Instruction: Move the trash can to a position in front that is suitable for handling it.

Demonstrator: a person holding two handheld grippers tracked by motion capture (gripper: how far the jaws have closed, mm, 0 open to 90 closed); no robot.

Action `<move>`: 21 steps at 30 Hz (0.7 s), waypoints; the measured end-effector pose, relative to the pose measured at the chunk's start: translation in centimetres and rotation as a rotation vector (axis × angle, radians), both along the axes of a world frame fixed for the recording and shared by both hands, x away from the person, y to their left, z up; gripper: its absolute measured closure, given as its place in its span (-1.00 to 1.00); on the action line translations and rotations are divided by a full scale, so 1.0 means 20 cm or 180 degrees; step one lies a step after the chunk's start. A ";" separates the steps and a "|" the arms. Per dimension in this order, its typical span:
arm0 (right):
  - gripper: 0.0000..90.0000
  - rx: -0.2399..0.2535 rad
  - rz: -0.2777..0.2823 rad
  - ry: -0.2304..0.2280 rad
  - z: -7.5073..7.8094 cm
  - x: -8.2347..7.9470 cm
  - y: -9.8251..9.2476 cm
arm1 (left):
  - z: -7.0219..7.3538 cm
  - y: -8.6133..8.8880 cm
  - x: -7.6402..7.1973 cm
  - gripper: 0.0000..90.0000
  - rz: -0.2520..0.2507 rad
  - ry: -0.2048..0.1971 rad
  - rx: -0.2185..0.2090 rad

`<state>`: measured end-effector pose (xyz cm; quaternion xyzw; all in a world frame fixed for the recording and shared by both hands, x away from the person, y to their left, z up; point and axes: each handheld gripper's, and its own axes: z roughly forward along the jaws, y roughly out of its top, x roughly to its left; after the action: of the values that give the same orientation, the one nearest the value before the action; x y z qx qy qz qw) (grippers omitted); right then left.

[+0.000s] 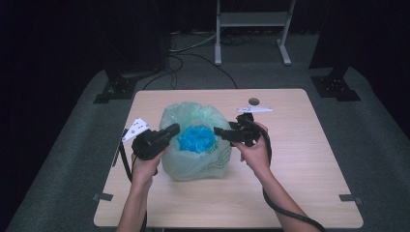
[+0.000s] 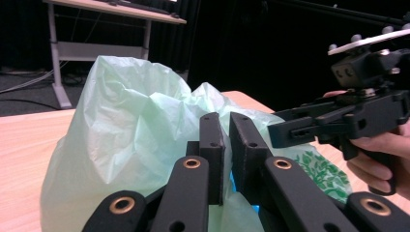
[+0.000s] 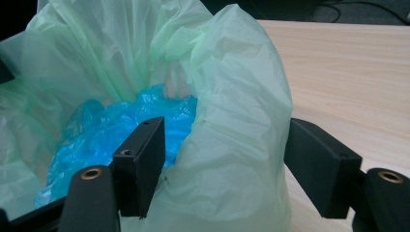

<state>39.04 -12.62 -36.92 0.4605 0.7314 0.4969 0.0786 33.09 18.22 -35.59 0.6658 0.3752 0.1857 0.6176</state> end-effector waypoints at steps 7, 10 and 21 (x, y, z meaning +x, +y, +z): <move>0.01 0.0081 0.0117 0.0083 0.01 0.00 0.00 | -0.01 -0.03 0.00 0.85 -0.0167 0.0032 -0.0038; 0.19 0.0056 0.0123 0.0070 0.02 0.00 0.01 | -0.02 -0.05 0.01 0.85 -0.0245 0.0065 -0.0061; 0.75 -0.0116 0.0005 -0.0039 0.09 -0.03 0.04 | -0.03 -0.07 0.02 0.85 -0.0379 0.0108 -0.0170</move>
<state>38.44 -11.81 -35.12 0.4554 0.7402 0.4862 0.0911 33.43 16.77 -36.27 0.6732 0.3502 0.1273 0.6387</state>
